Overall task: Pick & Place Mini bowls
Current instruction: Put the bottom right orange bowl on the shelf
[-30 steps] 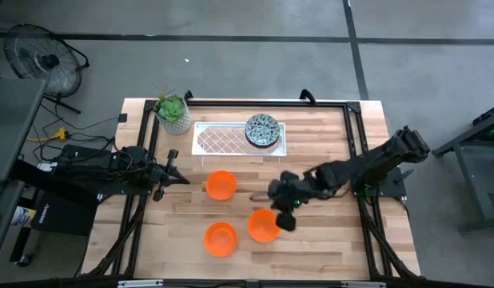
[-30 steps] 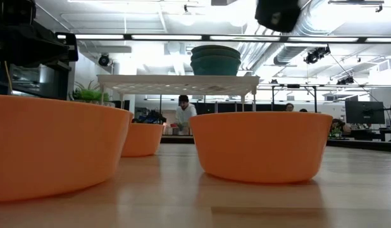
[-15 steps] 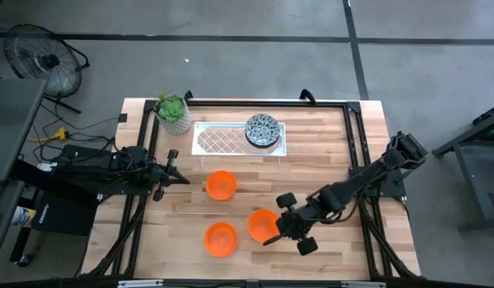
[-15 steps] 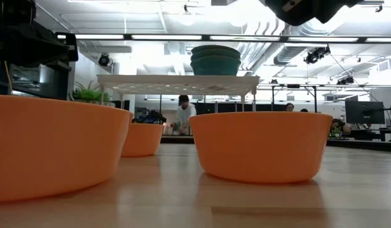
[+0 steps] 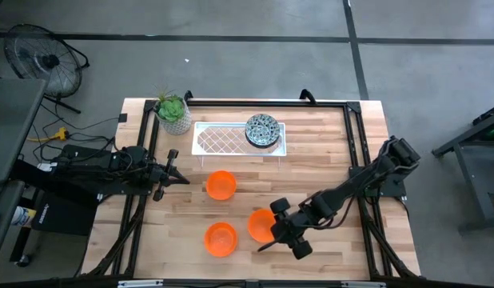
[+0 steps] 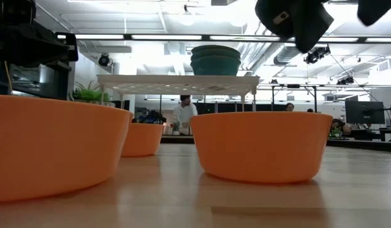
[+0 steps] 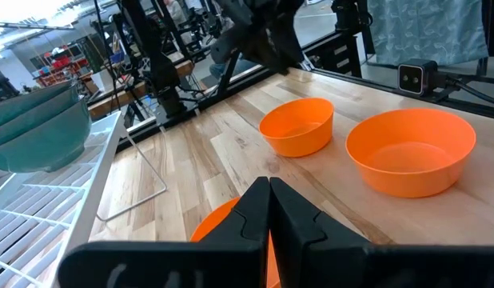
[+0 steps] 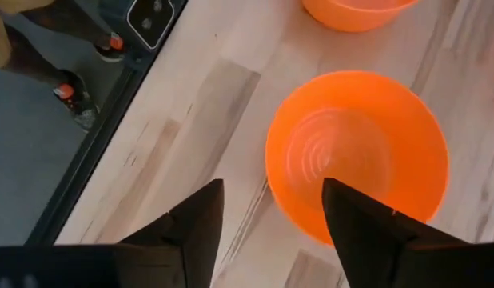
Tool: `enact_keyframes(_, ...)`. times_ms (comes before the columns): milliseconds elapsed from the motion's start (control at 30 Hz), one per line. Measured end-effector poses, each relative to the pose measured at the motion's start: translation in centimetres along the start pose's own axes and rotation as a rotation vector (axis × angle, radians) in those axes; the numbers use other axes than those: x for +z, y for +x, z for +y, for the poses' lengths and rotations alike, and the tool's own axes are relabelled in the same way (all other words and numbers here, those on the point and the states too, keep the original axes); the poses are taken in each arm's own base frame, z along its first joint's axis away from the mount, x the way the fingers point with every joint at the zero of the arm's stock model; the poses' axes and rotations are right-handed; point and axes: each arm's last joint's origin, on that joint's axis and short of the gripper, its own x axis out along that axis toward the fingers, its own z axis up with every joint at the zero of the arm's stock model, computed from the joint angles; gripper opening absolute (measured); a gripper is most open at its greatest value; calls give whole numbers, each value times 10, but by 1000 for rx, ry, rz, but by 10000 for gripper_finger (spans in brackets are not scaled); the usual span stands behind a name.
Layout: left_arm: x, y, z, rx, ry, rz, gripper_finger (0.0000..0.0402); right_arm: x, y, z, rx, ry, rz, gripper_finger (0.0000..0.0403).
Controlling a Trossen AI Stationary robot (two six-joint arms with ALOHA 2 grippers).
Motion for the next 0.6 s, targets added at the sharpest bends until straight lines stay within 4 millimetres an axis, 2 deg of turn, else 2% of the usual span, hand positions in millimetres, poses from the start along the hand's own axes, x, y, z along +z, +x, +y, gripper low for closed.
enact_keyframes(367, 0, 0, 0, 0, 0, 0, 0, 14, 24, -1, -40, -76, 4, 205)
enact_keyframes(600, 0, 0, 0, 0, 0, 0, 0, 15, 37, -4, -36, -97, 33, 204)
